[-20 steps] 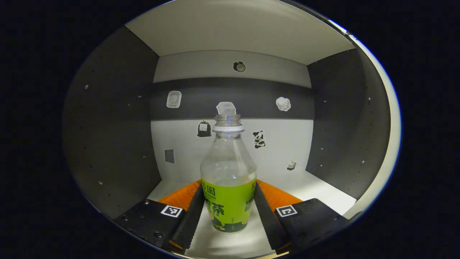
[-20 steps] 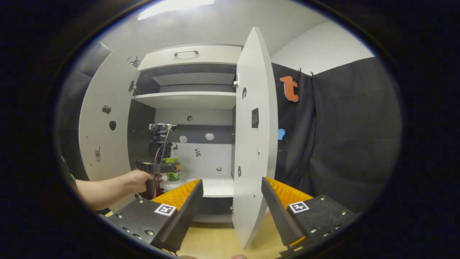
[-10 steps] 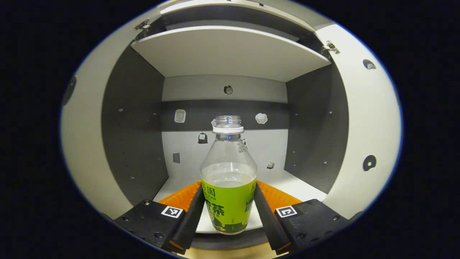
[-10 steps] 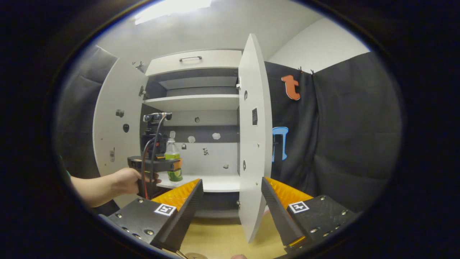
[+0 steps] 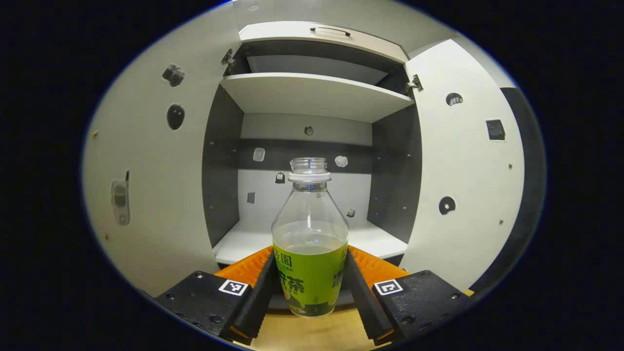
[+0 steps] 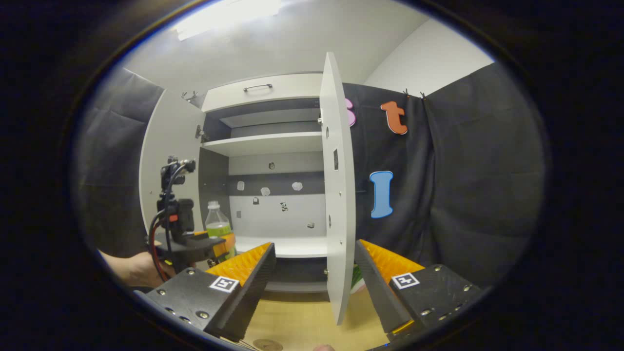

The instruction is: Grasp the bottle in the cabinet with the left hand and place it on the coaster, then close the right door with the right hand and the left door with the left hand.

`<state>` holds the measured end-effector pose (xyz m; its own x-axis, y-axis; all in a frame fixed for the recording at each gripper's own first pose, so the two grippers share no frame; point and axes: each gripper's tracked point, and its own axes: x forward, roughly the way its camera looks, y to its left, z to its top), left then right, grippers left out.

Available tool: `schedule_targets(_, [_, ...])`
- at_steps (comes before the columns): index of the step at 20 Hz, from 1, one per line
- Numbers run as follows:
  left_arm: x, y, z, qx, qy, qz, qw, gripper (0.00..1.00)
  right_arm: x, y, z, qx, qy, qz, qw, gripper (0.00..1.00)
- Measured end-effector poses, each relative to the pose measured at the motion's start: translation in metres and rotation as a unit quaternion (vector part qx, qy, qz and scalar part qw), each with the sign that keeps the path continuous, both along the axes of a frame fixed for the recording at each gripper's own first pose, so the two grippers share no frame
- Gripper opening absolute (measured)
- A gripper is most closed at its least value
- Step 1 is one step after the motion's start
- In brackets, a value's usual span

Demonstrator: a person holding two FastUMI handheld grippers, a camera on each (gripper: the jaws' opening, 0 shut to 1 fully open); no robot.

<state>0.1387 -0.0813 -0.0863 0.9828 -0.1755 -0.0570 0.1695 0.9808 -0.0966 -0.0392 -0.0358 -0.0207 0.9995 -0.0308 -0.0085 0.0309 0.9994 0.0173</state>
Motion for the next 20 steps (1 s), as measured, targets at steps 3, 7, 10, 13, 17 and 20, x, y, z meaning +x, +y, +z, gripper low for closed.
schedule_targets(3, [-0.032,-0.004,-0.035,0.014,0.007,0.001,1.000,0.80,-0.003,-0.008,0.003,0.004,0.000,0.003,1.000,0.98])
schedule_targets(7, [-0.080,-0.034,-0.106,0.023,0.026,-0.037,0.999,0.79,-0.002,-0.023,0.002,0.006,0.010,-0.002,1.000,0.94])
schedule_targets(10, [-0.113,-0.055,-0.153,0.015,0.047,-0.069,0.996,0.80,-0.003,-0.030,0.007,0.015,0.008,-0.004,1.000,0.94])
schedule_targets(13, [-0.138,-0.069,-0.190,0.029,0.047,-0.093,0.994,0.80,0.000,-0.040,0.009,0.013,0.019,-0.008,1.000,0.98])
schedule_targets(17, [-0.167,-0.088,-0.226,0.018,0.044,-0.118,0.992,0.80,-0.002,-0.061,0.011,0.023,0.020,-0.023,0.999,0.98])
schedule_targets(20, [-0.179,-0.095,-0.243,0.033,0.033,-0.127,0.991,0.80,-0.003,-0.072,0.001,0.026,0.032,-0.031,0.999,0.98])
